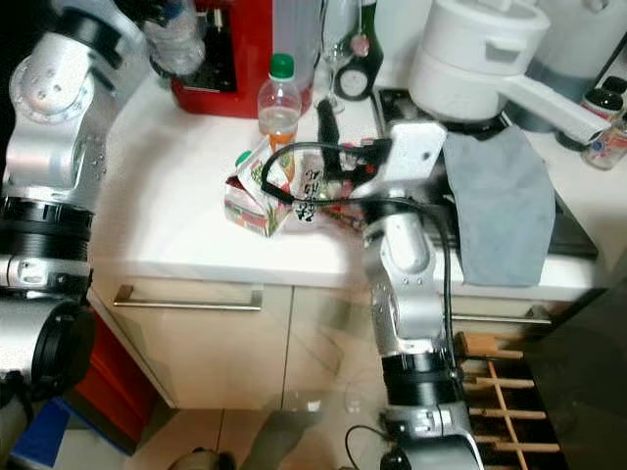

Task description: Restocking fridge

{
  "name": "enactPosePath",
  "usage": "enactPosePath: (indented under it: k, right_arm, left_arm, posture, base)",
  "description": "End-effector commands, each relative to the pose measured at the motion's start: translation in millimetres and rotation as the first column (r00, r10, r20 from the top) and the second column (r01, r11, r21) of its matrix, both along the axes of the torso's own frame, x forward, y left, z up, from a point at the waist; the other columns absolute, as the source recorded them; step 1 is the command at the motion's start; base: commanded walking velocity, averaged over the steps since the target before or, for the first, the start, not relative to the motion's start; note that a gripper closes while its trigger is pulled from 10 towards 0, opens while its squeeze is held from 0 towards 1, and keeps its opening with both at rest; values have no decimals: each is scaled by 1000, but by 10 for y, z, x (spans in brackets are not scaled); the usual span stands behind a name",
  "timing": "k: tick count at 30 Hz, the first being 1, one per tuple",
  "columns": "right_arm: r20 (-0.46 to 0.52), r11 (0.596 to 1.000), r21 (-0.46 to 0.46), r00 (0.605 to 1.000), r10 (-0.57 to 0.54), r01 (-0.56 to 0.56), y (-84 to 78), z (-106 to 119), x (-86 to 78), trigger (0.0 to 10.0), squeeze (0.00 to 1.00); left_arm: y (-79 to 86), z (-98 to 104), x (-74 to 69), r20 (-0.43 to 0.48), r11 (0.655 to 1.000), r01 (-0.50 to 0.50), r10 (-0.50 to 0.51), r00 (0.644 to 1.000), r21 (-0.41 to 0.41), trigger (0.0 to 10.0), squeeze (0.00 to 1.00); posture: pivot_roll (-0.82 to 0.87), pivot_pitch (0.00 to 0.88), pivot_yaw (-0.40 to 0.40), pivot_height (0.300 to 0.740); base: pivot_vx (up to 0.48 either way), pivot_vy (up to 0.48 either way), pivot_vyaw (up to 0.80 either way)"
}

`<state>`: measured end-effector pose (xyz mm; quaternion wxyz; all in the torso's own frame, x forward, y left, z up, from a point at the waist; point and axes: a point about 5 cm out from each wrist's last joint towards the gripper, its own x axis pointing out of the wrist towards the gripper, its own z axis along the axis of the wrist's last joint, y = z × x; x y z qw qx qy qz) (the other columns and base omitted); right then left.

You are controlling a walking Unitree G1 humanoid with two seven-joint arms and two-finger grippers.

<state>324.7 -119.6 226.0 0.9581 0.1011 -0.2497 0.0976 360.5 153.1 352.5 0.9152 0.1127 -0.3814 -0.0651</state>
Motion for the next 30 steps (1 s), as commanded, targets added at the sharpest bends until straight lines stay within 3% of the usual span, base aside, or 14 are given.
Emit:
enactPosePath:
  k: [1,8,19,30]
  right_arm:
    - [-25,998,33,998,-59,60,-124,-47,13,10000,16]
    - [-41,988,7,987,-155,155,-232,-117,49,10000,12]
    - [-41,990,-37,989,-141,139,-214,-145,100,10000,8]
    - [-104,993,-53,989,-109,104,-161,-332,114,10000,12]
  left_arm:
    - [30,-71,-21,6,999,-50,50,999,-18,10000,0]
    - [-34,-98,-87,44,999,-37,38,998,-25,10000,0]
    - [-91,-75,-135,81,997,-81,81,993,-3,10000,0]
    - [-88,-103,-162,76,995,-95,93,993,27,10000,0]
  posture:
    - [-7,0,-15,740]
    - [-17,0,-28,740]
    - [3,0,-56,740]
    - [25,0,-51,740]
  base:
    - [0,0,0]
    - [0,0,0]
    - [-286,0,0]
    - [-368,0,0]
